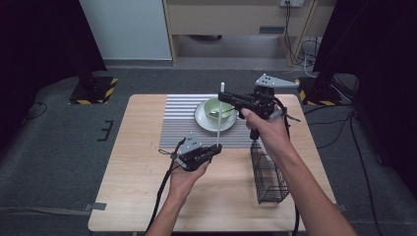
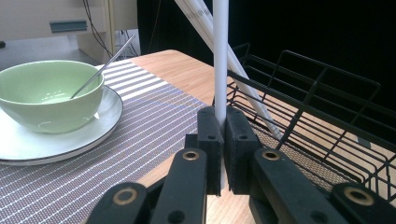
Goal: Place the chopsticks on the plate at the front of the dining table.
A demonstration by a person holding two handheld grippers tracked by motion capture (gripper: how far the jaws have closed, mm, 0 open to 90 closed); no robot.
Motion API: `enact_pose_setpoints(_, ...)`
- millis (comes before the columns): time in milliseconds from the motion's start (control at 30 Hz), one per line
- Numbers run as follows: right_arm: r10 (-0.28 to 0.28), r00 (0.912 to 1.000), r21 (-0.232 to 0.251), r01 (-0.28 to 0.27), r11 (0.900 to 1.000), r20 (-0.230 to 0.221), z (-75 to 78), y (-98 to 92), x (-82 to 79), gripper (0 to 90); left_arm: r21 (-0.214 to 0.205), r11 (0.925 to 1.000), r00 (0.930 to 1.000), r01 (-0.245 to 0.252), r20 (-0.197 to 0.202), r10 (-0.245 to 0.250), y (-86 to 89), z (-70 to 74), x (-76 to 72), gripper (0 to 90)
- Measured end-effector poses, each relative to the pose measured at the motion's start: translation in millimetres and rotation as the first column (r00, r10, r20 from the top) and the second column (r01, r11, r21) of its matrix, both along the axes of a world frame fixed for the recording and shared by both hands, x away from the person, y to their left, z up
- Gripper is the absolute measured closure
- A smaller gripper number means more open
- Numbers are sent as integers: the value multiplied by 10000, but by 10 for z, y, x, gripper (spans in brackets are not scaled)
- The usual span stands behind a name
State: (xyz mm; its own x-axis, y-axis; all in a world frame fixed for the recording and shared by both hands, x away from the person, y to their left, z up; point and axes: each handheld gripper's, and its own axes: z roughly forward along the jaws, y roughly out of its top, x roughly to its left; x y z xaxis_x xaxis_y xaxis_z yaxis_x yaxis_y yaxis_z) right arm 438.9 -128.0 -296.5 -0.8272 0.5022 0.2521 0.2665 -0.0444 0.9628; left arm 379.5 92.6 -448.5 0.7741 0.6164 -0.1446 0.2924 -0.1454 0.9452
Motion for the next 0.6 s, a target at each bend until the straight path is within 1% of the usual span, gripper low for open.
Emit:
enact_pose_setpoints(67, 3, 10000, -29, -3, 10000, -5, -3, 10, -2, 833, -3, 10000, 10000, -8, -11, 8, -2, -2, -4, 858)
enact_pose_setpoints(267, 3, 10000, 26, -3, 10000, -10, 2, 17, -2, 833, -52, 9996, 9996, -263, 77, 263, 22, -4, -27, 861)
enact_pose_setpoints(300, 7, 10000, -28, -7, 10000, -15, 2, 17, 0, 833, -50, 9996, 9996, -284, 79, 285, 26, -13, -27, 862)
enact_pose_setpoints(467, 14, 10000, -90, -15, 10000, -16, -7, 21, 6, 832, -114, 9995, 9996, -293, 37, 294, 25, -29, -16, 863)
enact_pose_setpoints(533, 46, 10000, 6, -46, 10000, -19, -11, 21, 13, 831, -202, 9995, 9997, -246, 44, 246, 34, -29, -5, 864)
enact_pose_setpoints(600, 25, 10000, 8, -25, 10000, 14, -11, 19, 19, 829, -180, 9995, 9996, -266, 85, 268, 37, -35, -1, 864)
